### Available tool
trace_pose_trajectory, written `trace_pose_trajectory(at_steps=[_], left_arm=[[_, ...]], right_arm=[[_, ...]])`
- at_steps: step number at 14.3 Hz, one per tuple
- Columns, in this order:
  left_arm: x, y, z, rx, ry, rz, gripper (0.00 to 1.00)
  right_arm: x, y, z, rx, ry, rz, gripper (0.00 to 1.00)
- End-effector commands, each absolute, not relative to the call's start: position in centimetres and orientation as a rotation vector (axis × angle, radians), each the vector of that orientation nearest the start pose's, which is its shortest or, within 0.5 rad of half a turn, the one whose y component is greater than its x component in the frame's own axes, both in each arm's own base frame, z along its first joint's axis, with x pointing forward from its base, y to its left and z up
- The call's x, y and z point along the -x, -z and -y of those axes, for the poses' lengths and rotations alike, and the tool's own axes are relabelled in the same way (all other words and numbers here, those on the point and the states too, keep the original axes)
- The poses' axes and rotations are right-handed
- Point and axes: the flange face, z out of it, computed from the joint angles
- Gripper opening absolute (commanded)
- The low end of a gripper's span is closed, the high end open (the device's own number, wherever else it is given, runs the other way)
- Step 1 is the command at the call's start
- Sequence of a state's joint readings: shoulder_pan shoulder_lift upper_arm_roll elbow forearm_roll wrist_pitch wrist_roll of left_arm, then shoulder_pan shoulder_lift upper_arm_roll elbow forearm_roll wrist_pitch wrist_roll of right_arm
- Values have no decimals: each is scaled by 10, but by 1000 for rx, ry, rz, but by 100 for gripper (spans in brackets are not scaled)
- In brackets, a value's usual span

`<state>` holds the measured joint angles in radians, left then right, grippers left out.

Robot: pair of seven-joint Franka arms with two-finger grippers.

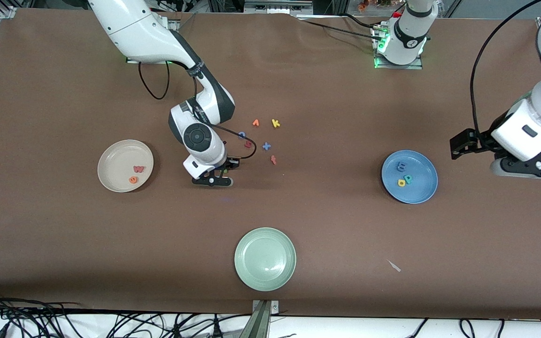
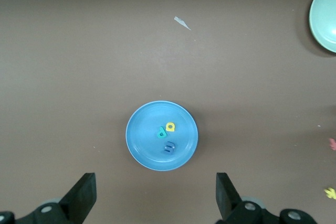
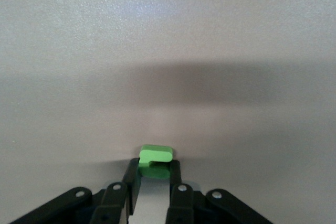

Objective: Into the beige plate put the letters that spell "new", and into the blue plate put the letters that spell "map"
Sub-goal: 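Carry the green letter with the right gripper over the white plate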

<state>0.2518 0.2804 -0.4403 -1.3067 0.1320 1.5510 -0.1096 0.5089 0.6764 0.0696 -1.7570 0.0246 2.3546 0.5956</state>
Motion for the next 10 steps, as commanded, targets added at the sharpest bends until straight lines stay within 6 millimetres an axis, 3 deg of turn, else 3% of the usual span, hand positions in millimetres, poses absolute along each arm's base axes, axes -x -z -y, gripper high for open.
trace_pose_trajectory(at_steps=[1, 3, 5, 7, 8, 10], left_arm=[[-609, -598, 51, 3137, -44, -157, 100], [-607, -595, 37, 3164, -60, -132, 100], [-598, -584, 40, 3196, -74, -166, 100], [-582, -576, 39, 3196, 35, -145, 100], [-575, -584, 28, 3191, 117, -124, 100], [-560, -587, 25, 3188, 127, -107, 100]], right_arm=[[-556, -181, -362, 3110, -138, -84, 16], [-558, -186, -355, 3131, -172, -63, 16], [-562, -202, -347, 3136, -199, 23, 16], [-567, -222, -322, 3162, -265, 107, 16], [-569, -233, -311, 3167, -287, 177, 16], [-565, -246, -280, 3168, -301, 293, 16]])
